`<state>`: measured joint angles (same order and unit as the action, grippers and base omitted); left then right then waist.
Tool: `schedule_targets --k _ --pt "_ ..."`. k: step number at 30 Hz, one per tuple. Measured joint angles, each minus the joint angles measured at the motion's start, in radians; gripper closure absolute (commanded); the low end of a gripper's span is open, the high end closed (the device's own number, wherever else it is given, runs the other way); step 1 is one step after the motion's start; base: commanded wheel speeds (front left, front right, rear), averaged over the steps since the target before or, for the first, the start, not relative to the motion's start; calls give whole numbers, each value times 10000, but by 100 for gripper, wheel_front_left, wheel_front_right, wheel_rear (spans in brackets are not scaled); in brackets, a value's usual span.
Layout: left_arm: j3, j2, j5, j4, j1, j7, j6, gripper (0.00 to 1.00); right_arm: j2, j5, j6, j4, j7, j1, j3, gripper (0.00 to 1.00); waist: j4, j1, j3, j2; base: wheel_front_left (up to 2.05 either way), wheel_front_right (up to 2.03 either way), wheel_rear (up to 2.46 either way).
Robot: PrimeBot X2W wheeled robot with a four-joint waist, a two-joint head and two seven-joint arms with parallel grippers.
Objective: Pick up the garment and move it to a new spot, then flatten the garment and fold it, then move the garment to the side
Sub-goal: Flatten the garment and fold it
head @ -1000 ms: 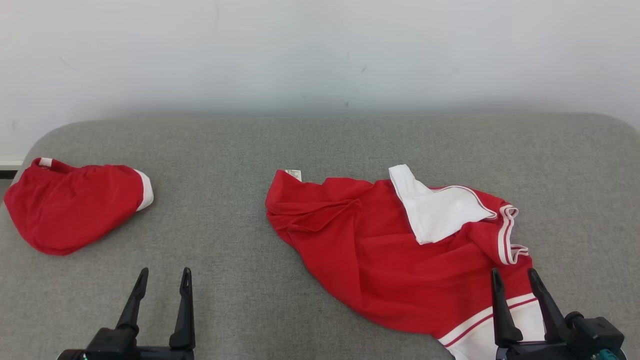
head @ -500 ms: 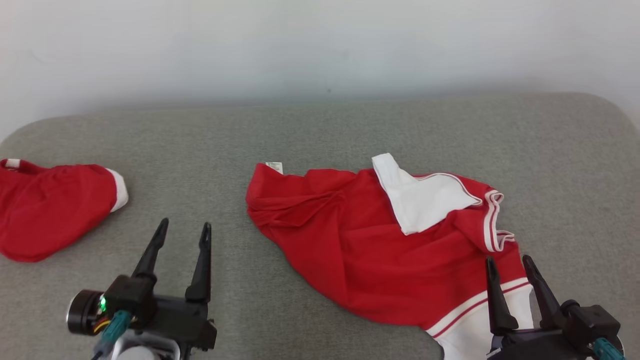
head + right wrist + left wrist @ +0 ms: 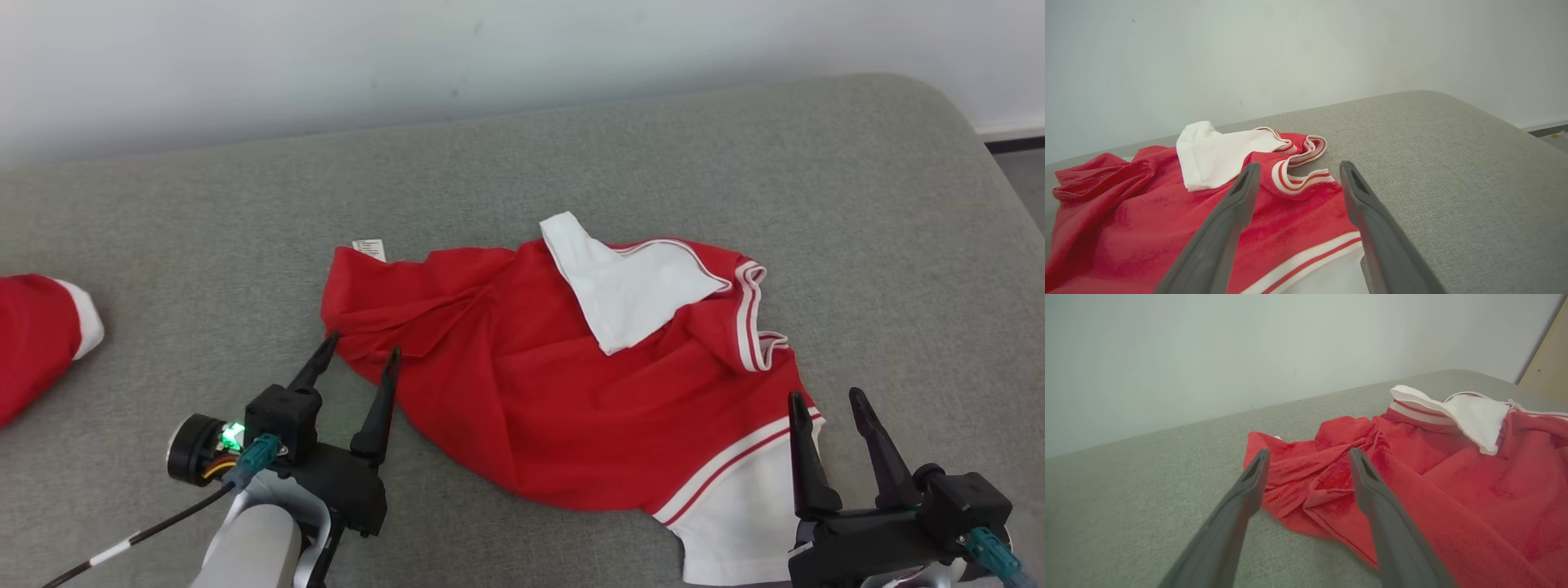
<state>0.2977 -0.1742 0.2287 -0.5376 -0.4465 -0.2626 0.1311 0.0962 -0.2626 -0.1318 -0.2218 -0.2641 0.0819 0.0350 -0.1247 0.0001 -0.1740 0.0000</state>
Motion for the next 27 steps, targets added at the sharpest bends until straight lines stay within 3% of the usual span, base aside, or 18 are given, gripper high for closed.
schedule_targets --k 11,12,13,14,20,27 --pt "1158 -194 828 -2015 -824 0 0 0 -46 2 0 -61 0 206 75 0 -507 0 -310 0 0 0 0" --pt "1175 -188 876 -2065 -875 0 0 50 -42 2 0 -67 0 203 75 0 -532 0 -308 0 0 0 0" --pt "1195 -182 909 -2098 -922 0 0 63 -33 2 0 -67 0 202 67 0 -547 0 -299 1 0 0 0" --pt "1198 -173 913 -2090 -939 0 0 98 -21 2 0 -65 0 200 56 0 -551 0 -283 1 0 0 0" --pt "1060 -86 1066 -1898 -921 0 0 100 0 4 0 -109 0 19 -44 0 -394 -1 -136 0 0 0 0" --pt "314 79 1030 -291 30 0 -2 100 -15 8 0 -138 0 -290 -119 0 47 -1 232 0 0 0 0"
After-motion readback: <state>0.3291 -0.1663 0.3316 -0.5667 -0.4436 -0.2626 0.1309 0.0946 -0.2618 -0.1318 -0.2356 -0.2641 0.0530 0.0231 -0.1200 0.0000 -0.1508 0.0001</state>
